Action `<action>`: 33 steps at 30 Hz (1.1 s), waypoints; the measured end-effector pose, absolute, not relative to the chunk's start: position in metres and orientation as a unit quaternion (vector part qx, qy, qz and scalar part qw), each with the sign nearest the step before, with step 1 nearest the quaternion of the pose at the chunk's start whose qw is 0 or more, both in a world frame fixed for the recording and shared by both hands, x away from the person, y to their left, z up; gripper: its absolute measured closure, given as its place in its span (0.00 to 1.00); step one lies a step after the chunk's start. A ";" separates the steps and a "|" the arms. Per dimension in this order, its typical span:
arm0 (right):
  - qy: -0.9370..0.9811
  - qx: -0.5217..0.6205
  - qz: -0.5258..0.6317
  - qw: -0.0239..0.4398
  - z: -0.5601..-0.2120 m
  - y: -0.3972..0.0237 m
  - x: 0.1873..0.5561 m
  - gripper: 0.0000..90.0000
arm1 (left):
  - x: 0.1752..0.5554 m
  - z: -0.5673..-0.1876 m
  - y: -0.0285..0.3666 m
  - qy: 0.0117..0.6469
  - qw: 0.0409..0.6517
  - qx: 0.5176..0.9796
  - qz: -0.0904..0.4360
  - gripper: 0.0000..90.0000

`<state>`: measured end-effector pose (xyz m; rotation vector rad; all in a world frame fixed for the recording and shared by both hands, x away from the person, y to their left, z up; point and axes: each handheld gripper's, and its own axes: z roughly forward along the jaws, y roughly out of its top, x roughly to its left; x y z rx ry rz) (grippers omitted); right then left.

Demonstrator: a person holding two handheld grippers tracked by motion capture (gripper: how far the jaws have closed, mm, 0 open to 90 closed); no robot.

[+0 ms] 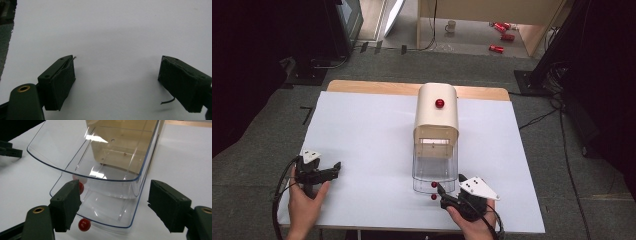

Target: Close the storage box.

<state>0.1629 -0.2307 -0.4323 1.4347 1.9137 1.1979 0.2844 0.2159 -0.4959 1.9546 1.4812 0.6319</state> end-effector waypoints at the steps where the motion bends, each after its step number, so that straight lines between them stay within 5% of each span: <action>1: 0.695 0.522 0.436 0.232 -0.432 -0.231 0.163 0.29 | 0.284 -0.496 0.216 0.558 0.300 0.736 0.238 0.16; 33: 0.687 0.519 0.439 0.256 -0.420 -0.233 0.189 0.32 | 0.284 -0.496 0.216 0.558 0.300 0.736 0.238 0.16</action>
